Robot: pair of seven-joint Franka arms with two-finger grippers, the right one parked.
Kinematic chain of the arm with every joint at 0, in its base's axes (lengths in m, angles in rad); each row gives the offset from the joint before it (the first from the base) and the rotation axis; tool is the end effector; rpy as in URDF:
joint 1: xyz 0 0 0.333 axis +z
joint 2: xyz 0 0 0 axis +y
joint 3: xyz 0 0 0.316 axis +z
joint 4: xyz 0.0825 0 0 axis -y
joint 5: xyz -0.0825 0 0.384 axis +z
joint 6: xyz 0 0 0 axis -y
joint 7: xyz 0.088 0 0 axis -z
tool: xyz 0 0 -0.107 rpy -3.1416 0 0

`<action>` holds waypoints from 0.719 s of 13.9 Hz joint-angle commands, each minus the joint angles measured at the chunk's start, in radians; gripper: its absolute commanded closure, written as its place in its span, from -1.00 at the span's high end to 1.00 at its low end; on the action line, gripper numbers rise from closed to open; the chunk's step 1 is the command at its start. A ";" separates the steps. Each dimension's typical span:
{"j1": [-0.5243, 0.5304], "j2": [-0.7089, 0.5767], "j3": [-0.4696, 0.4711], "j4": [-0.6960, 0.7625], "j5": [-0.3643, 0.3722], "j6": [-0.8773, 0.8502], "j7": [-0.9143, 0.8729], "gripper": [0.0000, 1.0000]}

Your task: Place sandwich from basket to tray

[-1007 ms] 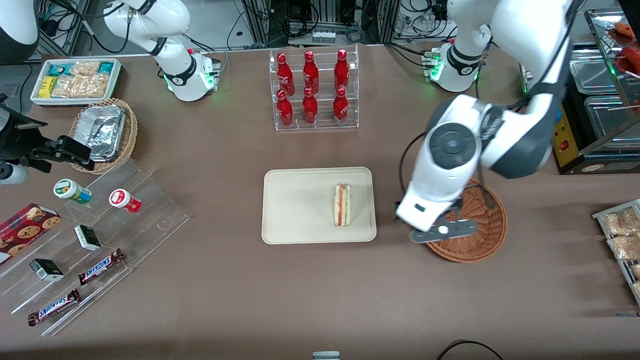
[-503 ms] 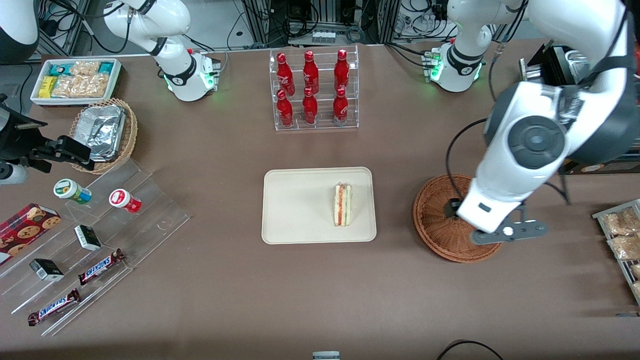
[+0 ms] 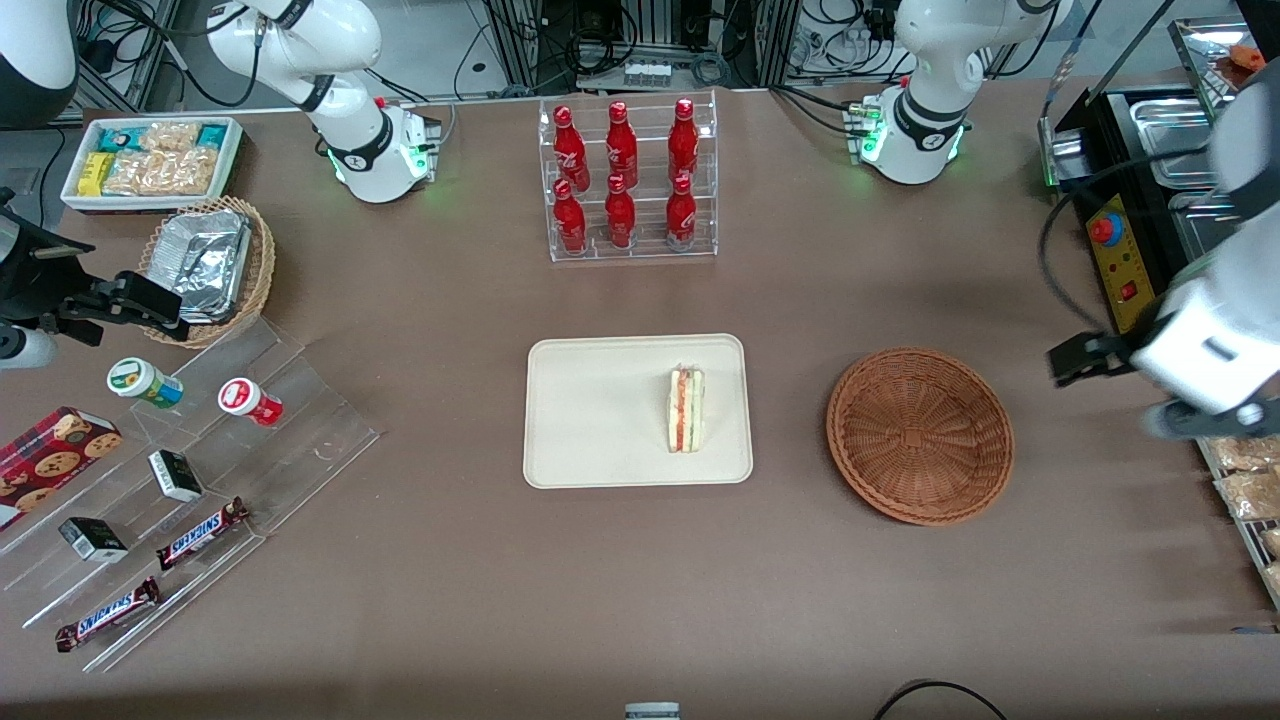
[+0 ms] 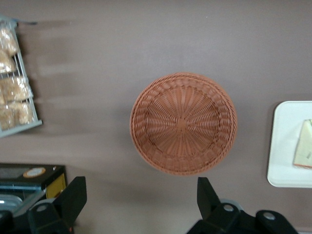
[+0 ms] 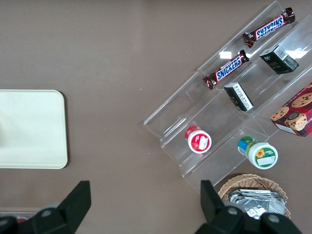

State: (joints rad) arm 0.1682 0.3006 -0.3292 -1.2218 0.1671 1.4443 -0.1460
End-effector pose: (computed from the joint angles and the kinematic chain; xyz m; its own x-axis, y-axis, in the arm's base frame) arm 0.6270 -0.0466 0.6059 0.9986 0.0137 -0.0518 0.0095 -0.9968 -0.0792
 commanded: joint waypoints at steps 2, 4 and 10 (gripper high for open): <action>-0.027 -0.089 0.061 -0.073 -0.040 -0.079 0.042 1.00; -0.057 -0.129 0.128 -0.096 -0.093 -0.111 0.043 1.00; -0.147 -0.282 0.260 -0.297 -0.146 -0.104 0.077 1.00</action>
State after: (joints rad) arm 0.0421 0.0914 -0.0885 -1.4136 0.0360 1.3256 -0.0838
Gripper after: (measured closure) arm 0.000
